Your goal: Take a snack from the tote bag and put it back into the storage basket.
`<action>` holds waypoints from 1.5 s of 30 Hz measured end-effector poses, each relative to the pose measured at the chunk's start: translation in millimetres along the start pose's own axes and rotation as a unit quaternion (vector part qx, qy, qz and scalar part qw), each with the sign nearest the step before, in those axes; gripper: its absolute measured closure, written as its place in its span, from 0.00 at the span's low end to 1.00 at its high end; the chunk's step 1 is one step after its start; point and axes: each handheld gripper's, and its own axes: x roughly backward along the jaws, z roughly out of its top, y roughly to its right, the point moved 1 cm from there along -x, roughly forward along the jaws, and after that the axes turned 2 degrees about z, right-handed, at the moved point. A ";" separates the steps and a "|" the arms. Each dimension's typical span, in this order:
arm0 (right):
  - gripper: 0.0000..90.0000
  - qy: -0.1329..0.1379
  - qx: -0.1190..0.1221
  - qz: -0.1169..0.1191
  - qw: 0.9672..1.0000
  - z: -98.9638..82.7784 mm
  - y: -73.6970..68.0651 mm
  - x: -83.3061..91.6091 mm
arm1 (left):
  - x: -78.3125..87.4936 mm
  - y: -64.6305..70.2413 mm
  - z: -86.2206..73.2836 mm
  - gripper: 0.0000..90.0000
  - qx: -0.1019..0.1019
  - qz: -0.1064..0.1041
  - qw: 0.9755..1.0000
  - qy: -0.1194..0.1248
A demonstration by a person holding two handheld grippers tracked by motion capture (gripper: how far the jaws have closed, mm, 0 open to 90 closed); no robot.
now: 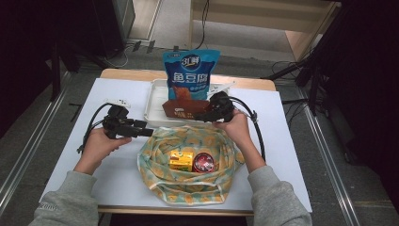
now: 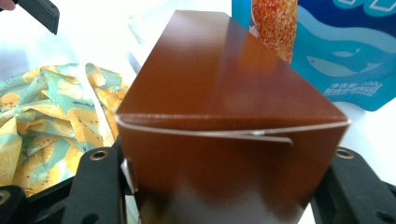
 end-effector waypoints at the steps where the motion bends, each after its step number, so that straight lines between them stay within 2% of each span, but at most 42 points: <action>1: 0.47 -0.002 0.000 0.000 1.000 -0.5 0.3 -0.8 | -0.1 0.0 0.0 0.42 0.000 0.000 1.000 0.000; 12: 0.46 -0.008 -0.005 0.003 1.000 -3.6 4.3 -9.9 | -0.1 0.0 0.0 0.42 0.000 0.000 1.000 -0.001; 15: 0.46 -0.017 0.004 0.004 1.000 -5.6 4.4 -13.4 | -0.1 -0.2 -0.1 0.42 0.000 0.000 1.000 -0.001; 24: 0.43 -0.026 0.006 0.000 1.000 -7.6 4.9 -21.5 | -0.2 0.2 0.0 0.42 -0.002 0.000 1.000 -0.003; 29: 0.43 -0.024 0.004 0.006 1.000 -8.0 6.1 -24.4 | 0.0 0.1 0.0 0.42 -0.002 -0.001 1.000 -0.001; 35: 0.40 -0.015 0.001 0.003 1.000 -7.1 7.6 -24.1 | -0.2 0.2 -0.1 0.42 -0.002 0.000 1.000 -0.003; 45: 0.37 -0.016 -0.003 -0.003 1.000 -8.1 10.7 -24.0 | -0.7 0.8 0.0 0.42 -0.002 0.000 1.000 -0.003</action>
